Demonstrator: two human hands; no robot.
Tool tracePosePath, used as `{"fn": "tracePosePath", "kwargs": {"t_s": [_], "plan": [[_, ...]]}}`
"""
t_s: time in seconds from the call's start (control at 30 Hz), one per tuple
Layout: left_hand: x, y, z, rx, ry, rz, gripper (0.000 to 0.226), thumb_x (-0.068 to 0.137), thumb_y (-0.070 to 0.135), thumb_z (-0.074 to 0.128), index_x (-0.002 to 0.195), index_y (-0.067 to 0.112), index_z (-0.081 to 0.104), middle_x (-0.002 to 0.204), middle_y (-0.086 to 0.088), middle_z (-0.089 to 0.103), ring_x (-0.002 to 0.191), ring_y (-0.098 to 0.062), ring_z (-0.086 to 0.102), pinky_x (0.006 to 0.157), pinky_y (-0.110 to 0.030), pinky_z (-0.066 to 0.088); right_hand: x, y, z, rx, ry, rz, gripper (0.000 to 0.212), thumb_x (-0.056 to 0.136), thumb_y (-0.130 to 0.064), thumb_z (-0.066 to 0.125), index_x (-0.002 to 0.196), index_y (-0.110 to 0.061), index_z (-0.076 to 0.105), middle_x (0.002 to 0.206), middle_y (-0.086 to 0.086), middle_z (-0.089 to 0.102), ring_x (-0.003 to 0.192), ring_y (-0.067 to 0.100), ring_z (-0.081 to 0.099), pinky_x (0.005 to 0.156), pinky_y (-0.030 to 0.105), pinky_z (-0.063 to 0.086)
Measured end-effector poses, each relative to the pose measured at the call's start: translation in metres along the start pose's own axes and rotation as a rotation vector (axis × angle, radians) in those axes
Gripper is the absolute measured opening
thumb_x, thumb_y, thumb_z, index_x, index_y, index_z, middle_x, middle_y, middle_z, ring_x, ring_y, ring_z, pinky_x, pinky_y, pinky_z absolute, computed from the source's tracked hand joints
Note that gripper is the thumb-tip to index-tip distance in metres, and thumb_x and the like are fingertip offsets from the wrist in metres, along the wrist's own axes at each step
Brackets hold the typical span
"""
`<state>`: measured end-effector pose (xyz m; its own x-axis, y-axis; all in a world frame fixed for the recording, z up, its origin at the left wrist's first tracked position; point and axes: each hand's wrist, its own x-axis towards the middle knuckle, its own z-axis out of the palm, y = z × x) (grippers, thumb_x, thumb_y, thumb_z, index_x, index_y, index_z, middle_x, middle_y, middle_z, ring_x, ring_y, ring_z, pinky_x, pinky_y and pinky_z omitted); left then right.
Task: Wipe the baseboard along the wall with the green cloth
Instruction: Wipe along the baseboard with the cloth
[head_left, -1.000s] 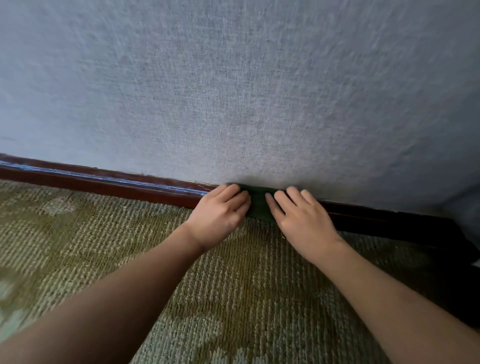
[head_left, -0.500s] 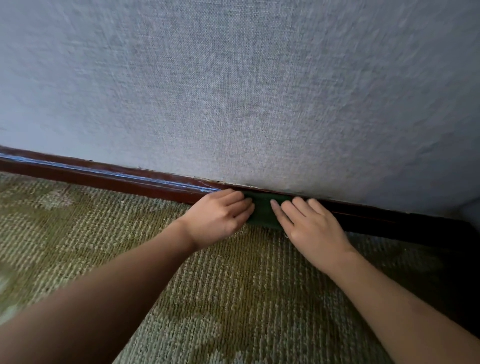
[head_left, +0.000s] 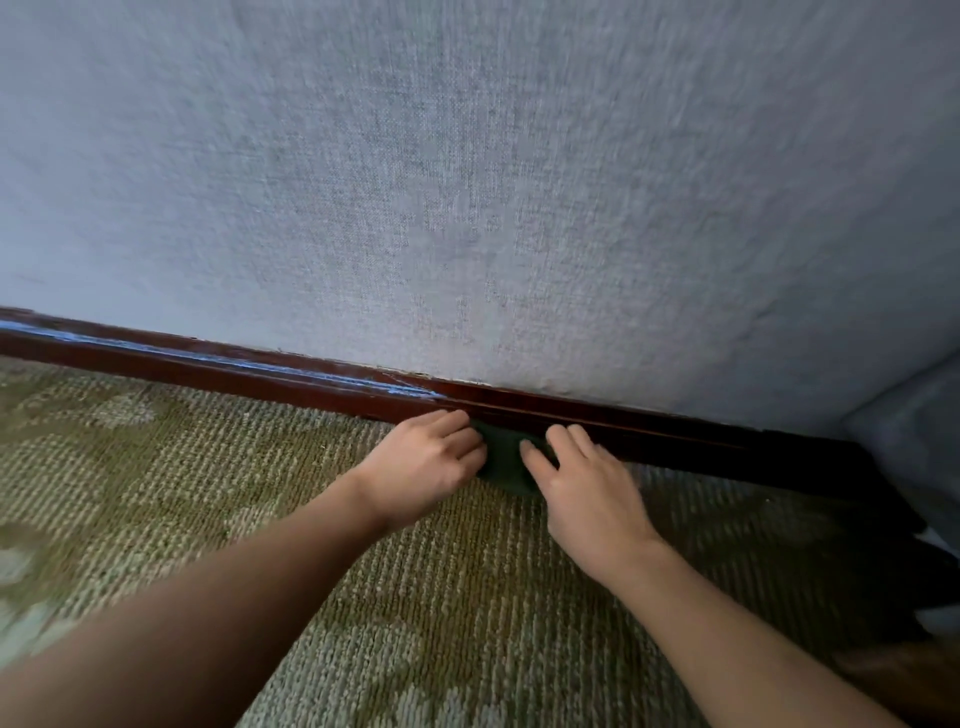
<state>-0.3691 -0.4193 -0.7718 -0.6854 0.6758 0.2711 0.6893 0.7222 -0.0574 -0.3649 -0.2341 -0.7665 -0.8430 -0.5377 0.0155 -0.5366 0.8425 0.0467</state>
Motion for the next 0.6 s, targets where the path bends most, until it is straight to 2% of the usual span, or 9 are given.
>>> {"fn": "tracePosePath", "kwargs": {"t_s": [0.03,0.1,0.17,0.27,0.33,0.4,0.47,0.53,0.6], "plan": [[0.000,0.004,-0.002,-0.014,0.007,-0.032,0.017,0.075,0.006,0.054,0.074,0.005,0.071,0.074,-0.006,0.068,0.067,-0.022,0.062,0.061,-0.028,0.054,-0.003,-0.003,-0.002,0.049,-0.048,0.023,0.062,0.068,-0.011,0.073,0.125,-0.008,0.051,0.107,0.010,0.049,0.097,0.024,0.047,0.066,0.029,0.045],[0.001,0.009,-0.006,-0.036,0.053,-0.109,0.018,0.074,0.002,0.052,0.071,0.003,0.070,0.074,-0.008,0.068,0.066,-0.025,0.062,0.060,-0.029,0.054,-0.008,-0.008,-0.001,0.157,-0.055,0.058,0.055,0.081,-0.013,0.060,0.131,-0.013,0.036,0.117,0.007,0.035,0.107,0.022,0.035,0.072,0.028,0.042],[0.003,0.013,-0.013,-0.056,0.082,-0.188,0.010,0.063,-0.007,0.068,0.069,0.001,0.069,0.072,-0.010,0.067,0.065,-0.026,0.062,0.059,-0.030,0.054,-0.009,-0.010,-0.007,0.251,-0.011,0.083,0.053,0.083,-0.014,0.058,0.130,-0.016,0.032,0.119,0.005,0.029,0.110,0.021,0.033,0.073,0.028,0.044],[0.001,0.018,-0.023,-0.116,0.092,-0.340,0.024,0.049,-0.012,0.077,0.069,-0.001,0.070,0.069,-0.010,0.067,0.063,-0.026,0.061,0.055,-0.030,0.054,-0.012,-0.010,-0.013,0.315,0.025,0.046,0.056,0.087,-0.019,0.054,0.135,-0.017,0.026,0.122,0.005,0.026,0.112,0.022,0.032,0.073,0.029,0.044],[-0.002,0.020,-0.029,-0.151,0.077,-0.417,0.026,0.050,-0.014,0.076,0.072,-0.002,0.070,0.070,-0.011,0.068,0.065,-0.027,0.061,0.054,-0.033,0.055,-0.015,-0.011,-0.018,0.263,0.036,-0.035,0.058,0.085,-0.017,0.058,0.137,-0.014,0.032,0.121,0.009,0.033,0.110,0.025,0.037,0.068,0.031,0.046],[-0.004,0.021,-0.035,-0.152,0.057,-0.466,0.026,0.052,-0.015,0.074,0.074,-0.002,0.070,0.072,-0.011,0.068,0.067,-0.029,0.061,0.054,-0.035,0.055,-0.017,-0.010,-0.023,0.219,0.051,-0.081,0.064,0.066,-0.011,0.077,0.125,-0.009,0.053,0.104,0.014,0.051,0.095,0.028,0.053,0.052,0.029,0.048],[-0.006,0.023,-0.041,-0.127,0.036,-0.473,0.026,0.052,-0.014,0.074,0.074,-0.001,0.070,0.072,-0.010,0.068,0.068,-0.028,0.062,0.054,-0.034,0.055,-0.016,-0.010,-0.029,0.198,0.077,-0.088,0.069,0.053,-0.004,0.083,0.118,-0.009,0.061,0.091,0.012,0.056,0.082,0.026,0.058,0.042,0.023,0.038],[-0.006,0.029,-0.045,-0.070,-0.005,-0.428,0.025,0.052,-0.011,0.075,0.073,0.001,0.070,0.070,-0.008,0.067,0.065,-0.026,0.061,0.052,-0.031,0.054,-0.013,-0.011,-0.028,0.219,0.040,-0.078,0.065,0.075,-0.002,0.067,0.135,-0.012,0.044,0.109,0.011,0.045,0.098,0.026,0.048,0.051,0.023,0.031],[-0.006,0.035,-0.050,-0.027,-0.048,-0.406,0.025,0.051,-0.007,0.077,0.072,0.005,0.069,0.066,-0.004,0.065,0.062,-0.024,0.059,0.046,-0.028,0.052,-0.012,-0.010,-0.020,0.271,0.041,-0.051,0.054,0.088,-0.004,0.049,0.138,-0.016,0.034,0.120,0.006,0.033,0.106,0.023,0.038,0.058,0.024,0.030]]}}
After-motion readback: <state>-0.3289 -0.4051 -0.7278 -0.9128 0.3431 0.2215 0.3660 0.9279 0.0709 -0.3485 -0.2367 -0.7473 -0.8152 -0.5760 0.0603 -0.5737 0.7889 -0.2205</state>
